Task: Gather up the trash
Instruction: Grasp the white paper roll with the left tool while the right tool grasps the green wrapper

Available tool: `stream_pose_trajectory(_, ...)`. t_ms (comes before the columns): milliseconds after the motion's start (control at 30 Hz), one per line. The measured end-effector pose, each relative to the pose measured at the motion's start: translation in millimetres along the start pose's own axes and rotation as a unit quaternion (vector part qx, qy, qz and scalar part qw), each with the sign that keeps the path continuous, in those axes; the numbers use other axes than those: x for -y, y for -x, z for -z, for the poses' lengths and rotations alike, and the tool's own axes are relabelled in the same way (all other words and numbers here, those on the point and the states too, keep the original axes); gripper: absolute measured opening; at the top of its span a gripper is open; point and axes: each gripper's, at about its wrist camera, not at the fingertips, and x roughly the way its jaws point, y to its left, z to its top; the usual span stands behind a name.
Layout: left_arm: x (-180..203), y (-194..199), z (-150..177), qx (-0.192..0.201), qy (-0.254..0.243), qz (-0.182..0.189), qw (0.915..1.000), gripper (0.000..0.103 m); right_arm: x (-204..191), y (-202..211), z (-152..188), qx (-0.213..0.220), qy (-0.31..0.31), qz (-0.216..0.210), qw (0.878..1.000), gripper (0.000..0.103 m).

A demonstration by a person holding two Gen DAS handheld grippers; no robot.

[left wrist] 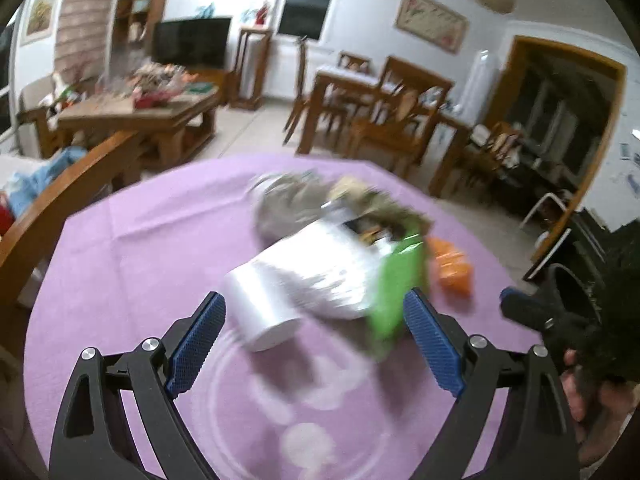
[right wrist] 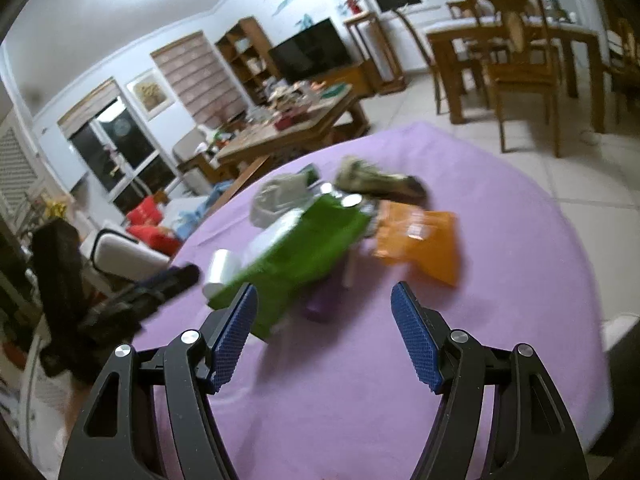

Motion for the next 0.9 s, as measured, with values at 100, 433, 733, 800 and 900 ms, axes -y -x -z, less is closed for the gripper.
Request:
stream_pose_trajectory(100, -22, -15, -2, -0.025, 0.031, 0.001, 0.9992, 0.09, -14, -27, -8, -0.022, -0.003, 0.002, 1.0, 0.069)
stream_pose_trajectory(433, -46, -33, 7, -0.059, 0.057, 0.004, 0.9966, 0.069, -39, -85, -32, -0.048, 0.017, 0.028, 0.998, 0.069)
stream_pose_trajectory(733, -59, -33, 11, -0.043, 0.062, 0.0, 0.9971, 0.04, -48, -100, -33, -0.055, 0.035, 0.015, 0.998, 0.056)
stream_pose_trajectory(800, -63, -30, 11, -0.035, 0.072, 0.004, 0.9968, 0.04, -50, -101, -33, -0.055, 0.037, 0.01, 0.998, 0.053)
stream_pose_trajectory(900, -66, -23, 10, -0.02, 0.075, 0.007, 0.9969, 0.04, -53, -99, -31, -0.048, 0.039, -0.001, 0.998, 0.05)
